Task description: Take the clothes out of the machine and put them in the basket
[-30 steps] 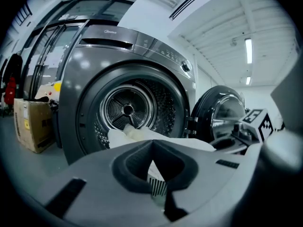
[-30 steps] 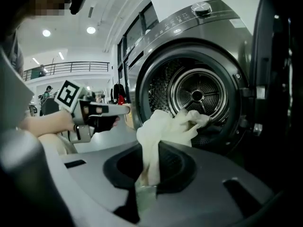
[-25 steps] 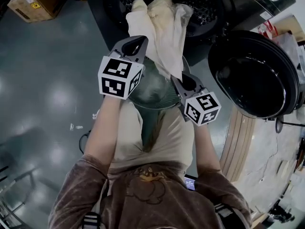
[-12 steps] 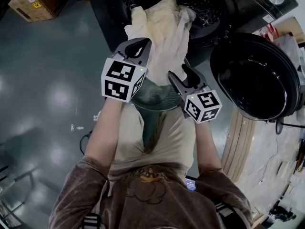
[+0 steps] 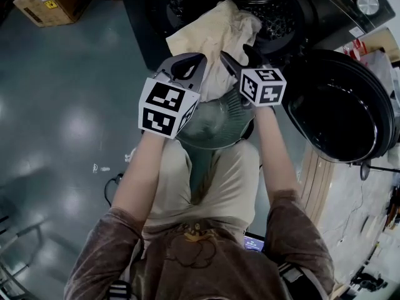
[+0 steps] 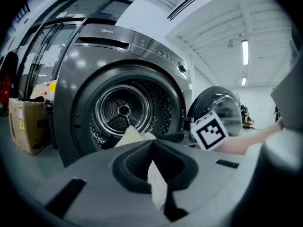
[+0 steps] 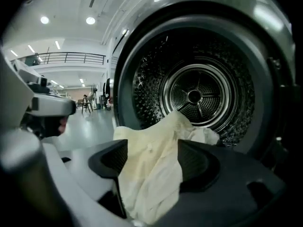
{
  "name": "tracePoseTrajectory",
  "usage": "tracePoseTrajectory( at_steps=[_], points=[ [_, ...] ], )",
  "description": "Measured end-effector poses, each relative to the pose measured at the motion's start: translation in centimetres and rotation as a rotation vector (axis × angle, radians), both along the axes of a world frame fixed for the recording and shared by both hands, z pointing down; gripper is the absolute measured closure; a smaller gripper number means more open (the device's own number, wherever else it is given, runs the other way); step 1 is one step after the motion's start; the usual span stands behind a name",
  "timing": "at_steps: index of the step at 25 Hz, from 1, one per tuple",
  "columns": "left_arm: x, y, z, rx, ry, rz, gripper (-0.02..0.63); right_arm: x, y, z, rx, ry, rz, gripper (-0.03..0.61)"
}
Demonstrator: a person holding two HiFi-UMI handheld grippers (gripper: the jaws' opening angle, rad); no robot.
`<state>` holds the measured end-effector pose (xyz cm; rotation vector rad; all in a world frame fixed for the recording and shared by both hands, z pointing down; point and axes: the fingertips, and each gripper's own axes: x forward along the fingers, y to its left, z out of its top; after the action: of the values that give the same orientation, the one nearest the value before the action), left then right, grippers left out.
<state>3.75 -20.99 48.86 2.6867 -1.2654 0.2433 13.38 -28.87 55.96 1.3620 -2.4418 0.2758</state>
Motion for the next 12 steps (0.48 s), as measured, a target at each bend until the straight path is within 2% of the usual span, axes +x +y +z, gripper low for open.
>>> tracePoseTrajectory(
  at_steps=[3,7,12],
  points=[
    [0.0,-0.1,0.1,-0.004,0.001,0.000,0.611,0.5,-4.4,0.2,-0.007,0.056,0.030,0.218],
    [0.0,-0.2,0.2,-0.014,0.007,0.010,0.611,1.1,-8.4,2.1,-0.068,0.131,0.048,0.174],
    [0.4,-0.1,0.8,-0.047,0.009,0.035,0.611,1.4,-11.1,5.2,-0.144,0.189,0.064,0.160]
  ],
)
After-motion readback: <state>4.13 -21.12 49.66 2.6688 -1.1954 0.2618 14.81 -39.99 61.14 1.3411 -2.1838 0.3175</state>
